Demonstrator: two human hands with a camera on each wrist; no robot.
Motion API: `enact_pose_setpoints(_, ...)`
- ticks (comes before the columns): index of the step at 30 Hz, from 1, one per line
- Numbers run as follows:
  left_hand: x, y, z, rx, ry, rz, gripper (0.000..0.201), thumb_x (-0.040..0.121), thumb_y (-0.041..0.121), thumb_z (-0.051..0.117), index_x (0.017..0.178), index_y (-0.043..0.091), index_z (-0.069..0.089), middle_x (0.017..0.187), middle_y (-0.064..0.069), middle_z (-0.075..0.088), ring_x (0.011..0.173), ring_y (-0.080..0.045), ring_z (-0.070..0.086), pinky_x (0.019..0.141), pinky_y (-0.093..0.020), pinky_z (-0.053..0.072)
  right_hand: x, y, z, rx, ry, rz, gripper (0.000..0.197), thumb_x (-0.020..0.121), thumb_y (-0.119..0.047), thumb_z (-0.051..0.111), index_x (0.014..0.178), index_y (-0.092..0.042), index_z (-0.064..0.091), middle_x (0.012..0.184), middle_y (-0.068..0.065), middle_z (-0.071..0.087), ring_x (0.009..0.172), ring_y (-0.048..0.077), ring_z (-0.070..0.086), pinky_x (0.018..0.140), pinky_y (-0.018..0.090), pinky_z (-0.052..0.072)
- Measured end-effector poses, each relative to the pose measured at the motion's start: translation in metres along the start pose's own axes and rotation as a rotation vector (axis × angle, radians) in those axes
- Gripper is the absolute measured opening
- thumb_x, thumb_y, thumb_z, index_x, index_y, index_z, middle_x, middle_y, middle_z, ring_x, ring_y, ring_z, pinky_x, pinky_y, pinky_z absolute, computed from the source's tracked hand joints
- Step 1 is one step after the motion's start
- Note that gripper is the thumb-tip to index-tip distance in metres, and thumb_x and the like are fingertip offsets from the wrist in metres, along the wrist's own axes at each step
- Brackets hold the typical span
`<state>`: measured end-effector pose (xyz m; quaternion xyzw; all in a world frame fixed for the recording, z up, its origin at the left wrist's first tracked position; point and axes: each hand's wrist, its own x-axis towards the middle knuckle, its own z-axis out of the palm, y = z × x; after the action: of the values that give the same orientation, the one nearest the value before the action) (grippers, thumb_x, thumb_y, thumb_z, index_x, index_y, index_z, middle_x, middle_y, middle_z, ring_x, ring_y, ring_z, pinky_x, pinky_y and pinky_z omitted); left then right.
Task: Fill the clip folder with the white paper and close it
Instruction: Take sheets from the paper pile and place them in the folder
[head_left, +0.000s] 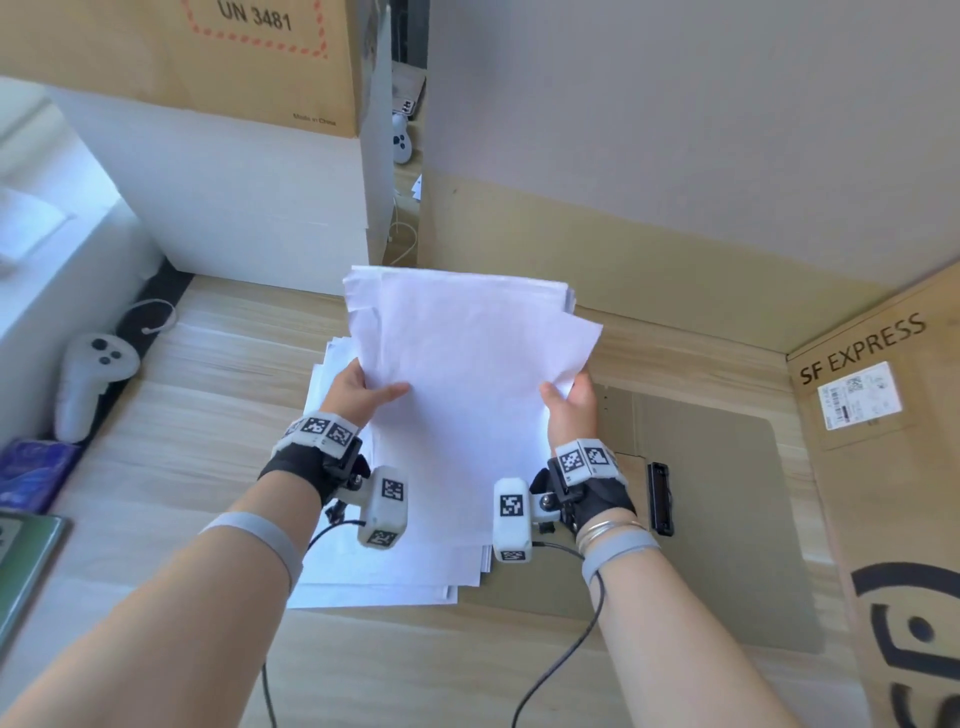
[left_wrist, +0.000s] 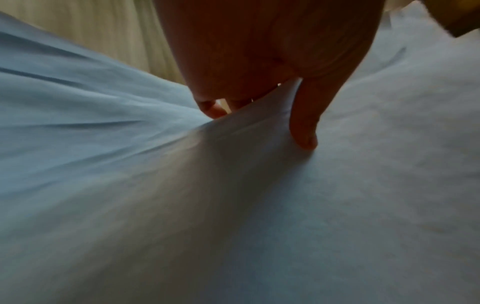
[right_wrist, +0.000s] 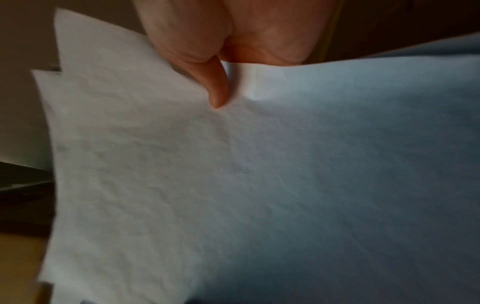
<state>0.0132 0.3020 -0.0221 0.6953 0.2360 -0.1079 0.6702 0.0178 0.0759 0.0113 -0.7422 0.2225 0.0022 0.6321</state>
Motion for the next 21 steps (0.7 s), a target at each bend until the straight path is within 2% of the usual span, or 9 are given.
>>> enact_pose_setpoints(2, 0.003, 0.011, 0.0, -0.094, 0.001, 0.059, 0.021, 0.08, -0.005, 0.066, 0.088, 0.013, 0.061, 0.077, 0.006, 0.076, 0.075, -0.01, 0.071, 0.098, -0.047, 0.049, -0.001, -0.012, -0.001, 0.103, 0.03, -0.041, 0.046, 0.083, 0.012, 0.05, 0.128, 0.001, 0.047, 0.119, 0.013, 0.059, 0.108, 0.019, 0.052, 0.108, 0.043, 0.038)
enact_pose_setpoints(5, -0.004, 0.042, 0.009, -0.175, -0.022, 0.205, 0.031, 0.084, -0.013, 0.058, 0.078, 0.018, 0.057, 0.055, 0.019, 0.07, 0.054, 0.008, 0.063, 0.074, -0.021, 0.053, -0.005, -0.032, -0.005, 0.315, 0.02, -0.088, 0.048, 0.065, 0.005, 0.054, 0.109, -0.014, 0.057, 0.107, 0.01, 0.063, 0.105, 0.028, 0.058, 0.102, 0.049, 0.042)
enact_pose_setpoints(7, -0.01, 0.057, 0.011, -0.209, -0.022, 0.298, 0.027, 0.079, -0.009, 0.062, 0.078, 0.017, 0.058, 0.058, 0.019, 0.071, 0.058, 0.007, 0.064, 0.073, -0.018, 0.051, -0.006, -0.045, -0.009, 0.385, -0.002, -0.109, 0.048, 0.058, 0.006, 0.052, 0.096, -0.024, 0.057, 0.096, 0.003, 0.064, 0.094, 0.027, 0.061, 0.092, 0.043, 0.047)
enact_pose_setpoints(10, -0.019, 0.067, 0.009, -0.232, -0.024, 0.364, 0.027, 0.072, -0.001, 0.069, 0.086, 0.02, 0.06, 0.07, 0.017, 0.073, 0.069, 0.005, 0.067, 0.078, -0.018, 0.053, -0.01, -0.054, -0.015, 0.361, -0.024, -0.172, 0.041, 0.06, 0.003, 0.053, 0.089, -0.026, 0.057, 0.088, -0.004, 0.063, 0.081, 0.013, 0.061, 0.081, 0.029, 0.049)
enact_pose_setpoints(13, -0.025, 0.071, 0.003, -0.144, -0.063, 0.381, 0.042, 0.072, -0.007, 0.073, 0.095, 0.025, 0.057, 0.091, 0.011, 0.068, 0.076, 0.008, 0.067, 0.082, -0.017, 0.054, -0.017, -0.048, -0.015, 0.263, -0.056, -0.166, 0.039, 0.068, 0.001, 0.064, 0.103, -0.016, 0.06, 0.094, -0.003, 0.066, 0.085, 0.013, 0.065, 0.086, 0.035, 0.051)
enact_pose_setpoints(15, -0.026, 0.064, 0.002, -0.078, -0.074, 0.32, 0.043, 0.07, -0.004, 0.077, 0.091, 0.027, 0.057, 0.089, 0.011, 0.067, 0.079, 0.001, 0.068, 0.086, -0.025, 0.053, -0.023, -0.043, -0.014, 0.184, -0.066, -0.09, 0.043, 0.072, 0.006, 0.072, 0.113, -0.001, 0.059, 0.095, 0.002, 0.068, 0.081, 0.01, 0.066, 0.084, 0.033, 0.052)
enact_pose_setpoints(18, -0.027, 0.053, 0.006, 0.061, -0.026, 0.193, 0.03, 0.064, 0.01, 0.083, 0.079, 0.021, 0.06, 0.086, -0.004, 0.066, 0.09, -0.024, 0.063, 0.08, -0.033, 0.052, -0.029, -0.032, -0.013, 0.037, -0.096, 0.007, 0.033, 0.076, 0.003, 0.072, 0.108, 0.005, 0.064, 0.104, 0.017, 0.068, 0.086, 0.016, 0.06, 0.082, 0.029, 0.047)
enact_pose_setpoints(19, -0.029, 0.05, 0.008, 0.086, -0.014, 0.181, 0.028, 0.063, 0.01, 0.083, 0.077, 0.019, 0.061, 0.086, -0.007, 0.066, 0.091, -0.024, 0.063, 0.082, -0.036, 0.051, -0.029, -0.03, -0.013, 0.013, -0.097, 0.02, 0.029, 0.077, 0.002, 0.072, 0.105, 0.003, 0.065, 0.103, 0.017, 0.067, 0.088, 0.015, 0.059, 0.08, 0.027, 0.047)
enact_pose_setpoints(21, -0.028, 0.049, 0.01, 0.032, -0.001, 0.198, 0.029, 0.061, 0.006, 0.082, 0.075, 0.021, 0.061, 0.077, 0.0, 0.069, 0.079, -0.016, 0.068, 0.084, -0.037, 0.052, -0.027, -0.032, -0.015, 0.01, -0.083, 0.007, 0.022, 0.078, 0.002, 0.071, 0.098, -0.003, 0.064, 0.096, 0.011, 0.065, 0.083, 0.015, 0.059, 0.071, 0.024, 0.049)
